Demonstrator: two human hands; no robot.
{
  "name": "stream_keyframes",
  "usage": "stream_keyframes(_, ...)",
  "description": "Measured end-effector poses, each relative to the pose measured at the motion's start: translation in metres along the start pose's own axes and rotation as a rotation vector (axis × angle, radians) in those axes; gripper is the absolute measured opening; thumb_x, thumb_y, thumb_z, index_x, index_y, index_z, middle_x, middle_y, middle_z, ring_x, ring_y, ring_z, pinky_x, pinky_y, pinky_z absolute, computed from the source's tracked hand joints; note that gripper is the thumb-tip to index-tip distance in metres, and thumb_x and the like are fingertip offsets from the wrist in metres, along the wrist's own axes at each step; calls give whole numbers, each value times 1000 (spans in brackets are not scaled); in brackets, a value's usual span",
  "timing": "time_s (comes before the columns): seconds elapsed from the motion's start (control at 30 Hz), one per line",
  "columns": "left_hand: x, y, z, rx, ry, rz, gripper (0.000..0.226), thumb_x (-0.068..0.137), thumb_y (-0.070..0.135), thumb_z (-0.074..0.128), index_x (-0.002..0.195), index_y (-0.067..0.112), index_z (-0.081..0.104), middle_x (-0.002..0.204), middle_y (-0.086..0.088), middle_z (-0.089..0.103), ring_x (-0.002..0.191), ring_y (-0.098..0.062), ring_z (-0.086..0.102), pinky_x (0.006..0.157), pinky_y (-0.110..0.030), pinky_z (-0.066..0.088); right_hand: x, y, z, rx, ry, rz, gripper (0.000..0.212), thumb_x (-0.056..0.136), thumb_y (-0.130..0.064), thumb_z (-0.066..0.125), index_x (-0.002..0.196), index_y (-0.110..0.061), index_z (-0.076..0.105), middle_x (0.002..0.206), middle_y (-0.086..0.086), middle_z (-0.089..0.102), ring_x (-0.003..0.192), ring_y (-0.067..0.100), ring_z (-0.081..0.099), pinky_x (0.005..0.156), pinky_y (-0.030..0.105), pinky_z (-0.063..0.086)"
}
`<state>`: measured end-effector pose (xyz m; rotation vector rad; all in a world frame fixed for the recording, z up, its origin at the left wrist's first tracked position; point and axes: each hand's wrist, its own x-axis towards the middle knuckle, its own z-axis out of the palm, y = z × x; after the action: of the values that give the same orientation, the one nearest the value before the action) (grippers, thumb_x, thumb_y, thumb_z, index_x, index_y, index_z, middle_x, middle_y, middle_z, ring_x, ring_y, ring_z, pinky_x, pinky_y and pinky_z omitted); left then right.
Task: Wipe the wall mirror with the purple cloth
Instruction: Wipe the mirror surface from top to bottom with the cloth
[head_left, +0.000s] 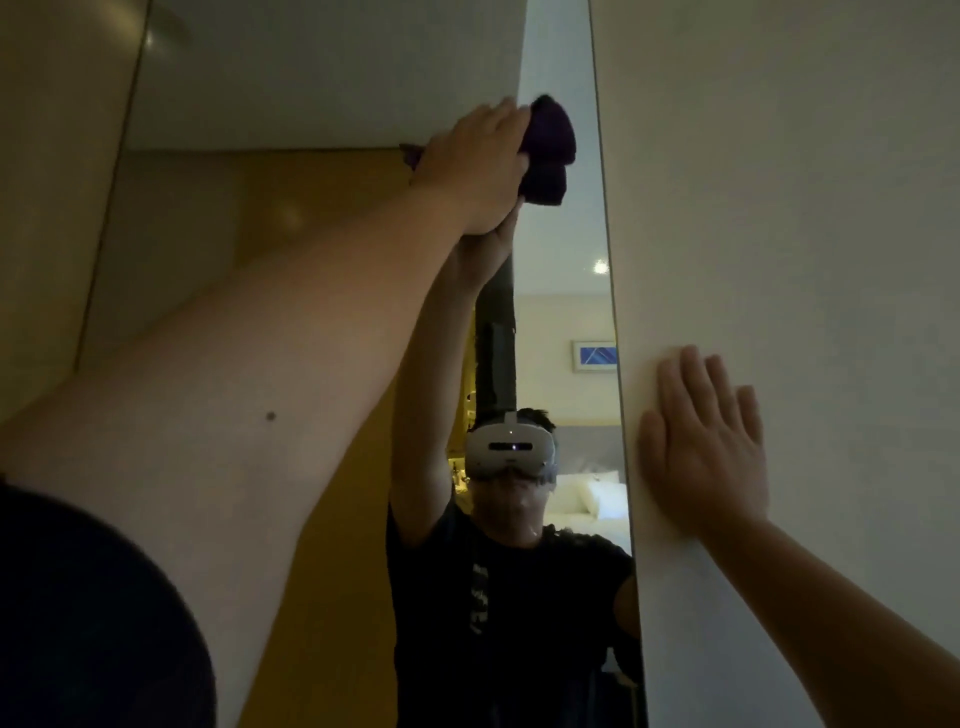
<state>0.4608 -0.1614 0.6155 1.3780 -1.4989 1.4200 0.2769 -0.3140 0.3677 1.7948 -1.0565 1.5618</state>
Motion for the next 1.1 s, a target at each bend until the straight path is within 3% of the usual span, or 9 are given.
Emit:
stream_keyframes(0.17,-41,15,35,99,17,127,52,106,33,30,154,12,25,162,-7,25,147,-24,26,118,-45,25,-1,3,5,-1,31,-25,63,102,-48,15,158,-19,15,167,3,11,153,19,-1,124,43,-1)
stream_keyframes(0.47,-216,56,72,82,-30,270,58,103,41,27,153,12,29,161,-7,27,149,-25,24,120,-46,21,-2,-1,2,37,68,-17,63,101,-45,21,157,-18,25,166,6,17,154,24,8,123,45,3)
stream_keyframes(0.7,-318,73,87,66,-120,385,58,103,40,40,152,11,30,160,-9,30,148,-28,27,119,-50,27,-3,-7,-5,59,40,13,62,101,-43,23,157,-16,24,166,8,16,154,27,7,124,47,3)
stream_keyframes(0.9,-368,66,92,50,-117,450,47,106,28,36,151,15,38,159,-7,34,146,-27,32,116,-47,31,1,-5,-19,77,-81,29,58,103,-44,24,155,-18,27,166,7,16,154,27,9,124,51,9)
stream_keyframes(0.97,-372,62,89,9,-121,449,45,107,22,33,151,16,39,158,-5,37,143,-26,37,114,-44,33,-3,-13,-27,153,-72,73,60,101,-48,22,152,-17,31,164,9,21,152,29,15,122,54,16)
stream_keyframes(1.03,-376,55,82,-59,-132,448,46,106,17,25,148,15,44,153,-5,44,134,-25,47,108,-41,40,-17,-34,-35,239,-40,123,64,100,-48,21,155,-16,27,166,11,16,154,27,10,124,50,12)
stream_keyframes(1.1,-386,42,74,-104,-136,462,48,104,13,21,144,14,48,148,-6,50,125,-24,53,100,-39,45,-37,-62,-40,268,-17,59,63,101,-47,25,154,-13,29,166,12,14,154,25,7,124,49,11)
